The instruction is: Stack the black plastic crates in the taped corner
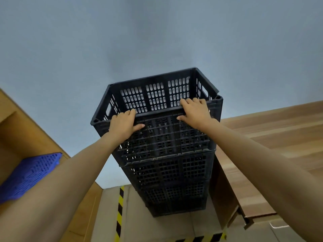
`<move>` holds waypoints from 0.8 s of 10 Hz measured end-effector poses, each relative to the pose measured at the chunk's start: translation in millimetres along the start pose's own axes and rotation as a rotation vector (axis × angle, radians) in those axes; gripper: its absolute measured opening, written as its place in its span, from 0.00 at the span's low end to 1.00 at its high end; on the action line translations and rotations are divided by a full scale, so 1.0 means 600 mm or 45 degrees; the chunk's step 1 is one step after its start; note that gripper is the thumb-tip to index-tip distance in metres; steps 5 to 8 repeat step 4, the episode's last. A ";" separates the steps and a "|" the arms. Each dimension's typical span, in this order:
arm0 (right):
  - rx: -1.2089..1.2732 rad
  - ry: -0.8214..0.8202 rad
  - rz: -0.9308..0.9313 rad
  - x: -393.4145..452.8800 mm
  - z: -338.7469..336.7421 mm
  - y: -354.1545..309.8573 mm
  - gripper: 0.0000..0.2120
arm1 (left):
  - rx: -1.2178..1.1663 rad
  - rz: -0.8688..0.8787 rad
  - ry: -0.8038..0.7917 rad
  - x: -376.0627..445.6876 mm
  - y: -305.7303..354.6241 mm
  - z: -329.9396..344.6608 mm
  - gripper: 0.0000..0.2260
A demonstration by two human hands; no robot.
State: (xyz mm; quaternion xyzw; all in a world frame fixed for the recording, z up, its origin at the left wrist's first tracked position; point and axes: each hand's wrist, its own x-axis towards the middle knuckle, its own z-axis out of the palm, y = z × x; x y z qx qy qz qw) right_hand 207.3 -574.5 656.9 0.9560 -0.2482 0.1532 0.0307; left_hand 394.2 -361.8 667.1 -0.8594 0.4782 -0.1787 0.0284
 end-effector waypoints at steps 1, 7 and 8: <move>-0.030 -0.224 -0.081 -0.003 -0.022 0.007 0.32 | -0.069 0.005 -0.089 -0.019 0.018 -0.023 0.27; 0.053 -0.475 -0.268 0.008 -0.162 -0.007 0.19 | -0.863 0.114 -0.151 -0.009 0.049 -0.144 0.06; 0.053 -0.475 -0.268 0.008 -0.162 -0.007 0.19 | -0.863 0.114 -0.151 -0.009 0.049 -0.144 0.06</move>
